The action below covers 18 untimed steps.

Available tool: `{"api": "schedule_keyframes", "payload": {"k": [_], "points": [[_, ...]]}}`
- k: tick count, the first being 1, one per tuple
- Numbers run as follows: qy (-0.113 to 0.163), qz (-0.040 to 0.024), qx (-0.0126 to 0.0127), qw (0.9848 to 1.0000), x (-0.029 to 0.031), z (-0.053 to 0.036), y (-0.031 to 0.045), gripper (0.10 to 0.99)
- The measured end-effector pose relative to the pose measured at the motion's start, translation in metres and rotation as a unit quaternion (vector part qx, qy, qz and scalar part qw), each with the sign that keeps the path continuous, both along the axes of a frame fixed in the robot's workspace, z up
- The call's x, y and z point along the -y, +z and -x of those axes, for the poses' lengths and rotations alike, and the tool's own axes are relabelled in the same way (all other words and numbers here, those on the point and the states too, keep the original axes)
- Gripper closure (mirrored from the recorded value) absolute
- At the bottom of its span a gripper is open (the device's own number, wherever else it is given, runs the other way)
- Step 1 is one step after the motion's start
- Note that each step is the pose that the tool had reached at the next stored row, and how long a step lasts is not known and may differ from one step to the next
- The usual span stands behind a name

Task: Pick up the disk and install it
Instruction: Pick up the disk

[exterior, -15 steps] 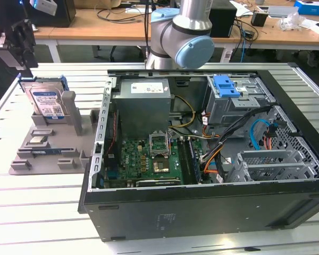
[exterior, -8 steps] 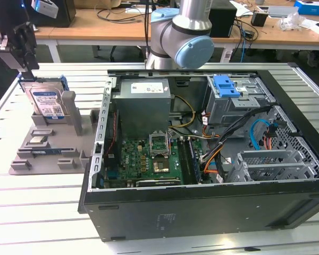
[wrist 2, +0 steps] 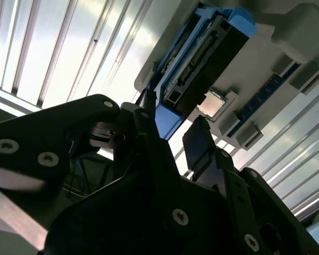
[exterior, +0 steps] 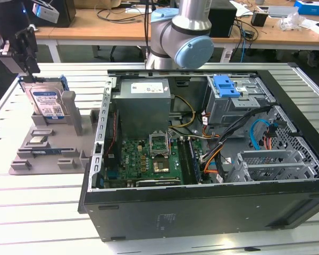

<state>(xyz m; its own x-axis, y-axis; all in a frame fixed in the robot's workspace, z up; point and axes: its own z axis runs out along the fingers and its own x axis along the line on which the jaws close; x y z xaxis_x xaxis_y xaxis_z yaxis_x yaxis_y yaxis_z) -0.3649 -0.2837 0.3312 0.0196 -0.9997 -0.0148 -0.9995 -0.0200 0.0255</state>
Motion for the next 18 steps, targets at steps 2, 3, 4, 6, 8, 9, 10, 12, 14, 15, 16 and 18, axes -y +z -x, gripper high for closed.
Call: {"api": "schedule_keyframes", "payload": {"k": [2,3,4,6,8,9,10,12,14,15,16,18], "points": [[0.001,0.0000,0.0000,1.0000,0.0000,0.0009,-0.0037,0.604],[0.001,0.0000,0.0000,1.0000,0.0000,0.0010,-0.0052,0.604],[0.002,0.0000,0.0000,1.0000,0.0000,0.0010,-0.0070,0.604],[0.002,0.0002,0.0000,1.0000,0.0000,0.0010,-0.0095,0.604],[0.002,0.0003,0.0000,1.0000,0.0000,0.0011,-0.0113,0.604],[0.002,0.0003,0.0000,1.0000,0.0000,0.0011,-0.0121,0.604],[0.002,0.0003,0.0000,1.0000,0.0000,0.0011,-0.0127,0.604],[0.002,0.0003,0.0000,1.0000,0.0000,0.0010,-0.0139,0.604],[0.002,0.0003,-0.0001,1.0000,-0.0001,0.0010,-0.0151,0.604],[0.002,0.0003,0.0000,1.0000,-0.0001,0.0010,-0.0156,0.604],[0.002,0.0003,0.0000,1.0000,0.0000,0.0010,-0.0163,0.604],[0.002,0.0003,0.0000,1.0000,0.0000,0.0010,-0.0176,0.604]]}}
